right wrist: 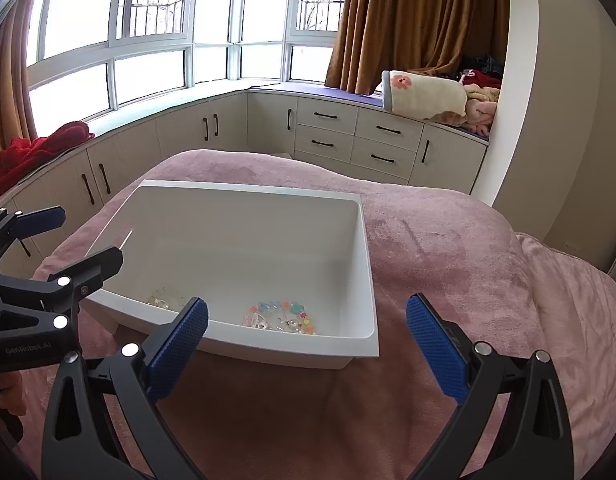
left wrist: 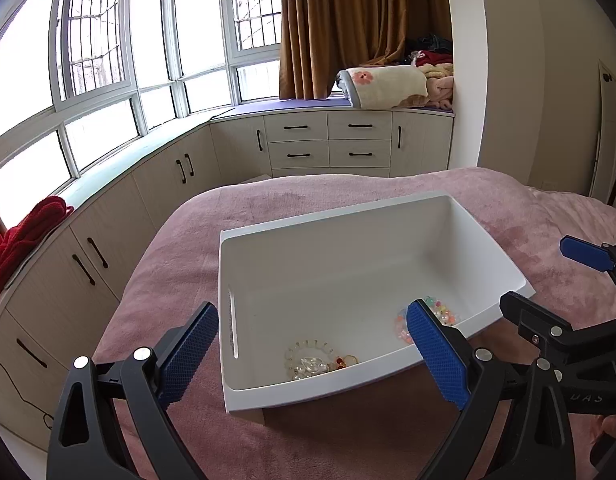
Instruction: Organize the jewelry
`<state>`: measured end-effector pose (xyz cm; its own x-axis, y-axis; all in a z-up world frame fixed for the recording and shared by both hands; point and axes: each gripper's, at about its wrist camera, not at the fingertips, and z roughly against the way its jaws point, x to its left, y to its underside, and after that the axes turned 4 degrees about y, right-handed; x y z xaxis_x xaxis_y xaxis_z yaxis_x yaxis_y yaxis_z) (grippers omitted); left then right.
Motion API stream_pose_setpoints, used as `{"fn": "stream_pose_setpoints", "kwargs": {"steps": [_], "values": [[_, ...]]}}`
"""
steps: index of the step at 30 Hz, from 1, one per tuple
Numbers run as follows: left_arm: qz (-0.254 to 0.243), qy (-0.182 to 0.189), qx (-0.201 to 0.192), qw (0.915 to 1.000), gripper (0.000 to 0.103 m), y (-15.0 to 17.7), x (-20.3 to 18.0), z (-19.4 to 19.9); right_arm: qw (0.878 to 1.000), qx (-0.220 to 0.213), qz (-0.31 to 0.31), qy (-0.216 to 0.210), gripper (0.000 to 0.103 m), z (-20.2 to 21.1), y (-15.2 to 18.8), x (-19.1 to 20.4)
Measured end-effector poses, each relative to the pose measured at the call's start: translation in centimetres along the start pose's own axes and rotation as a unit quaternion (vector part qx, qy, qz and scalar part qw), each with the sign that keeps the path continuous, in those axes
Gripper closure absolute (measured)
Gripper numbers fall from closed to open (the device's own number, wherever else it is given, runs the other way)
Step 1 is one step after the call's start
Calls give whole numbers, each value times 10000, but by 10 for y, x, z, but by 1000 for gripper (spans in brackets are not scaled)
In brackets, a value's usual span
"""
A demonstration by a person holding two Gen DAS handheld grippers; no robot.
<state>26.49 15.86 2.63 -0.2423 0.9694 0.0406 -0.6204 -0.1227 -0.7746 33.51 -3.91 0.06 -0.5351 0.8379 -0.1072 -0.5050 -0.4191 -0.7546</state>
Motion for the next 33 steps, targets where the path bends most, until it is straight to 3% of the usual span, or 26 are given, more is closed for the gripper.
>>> {"fn": "stream_pose_setpoints", "kwargs": {"steps": [33], "values": [[44,-77,-55,9999,7,-1,-1,2,9999,-5,-106,-12,5,1,1,-9]]}}
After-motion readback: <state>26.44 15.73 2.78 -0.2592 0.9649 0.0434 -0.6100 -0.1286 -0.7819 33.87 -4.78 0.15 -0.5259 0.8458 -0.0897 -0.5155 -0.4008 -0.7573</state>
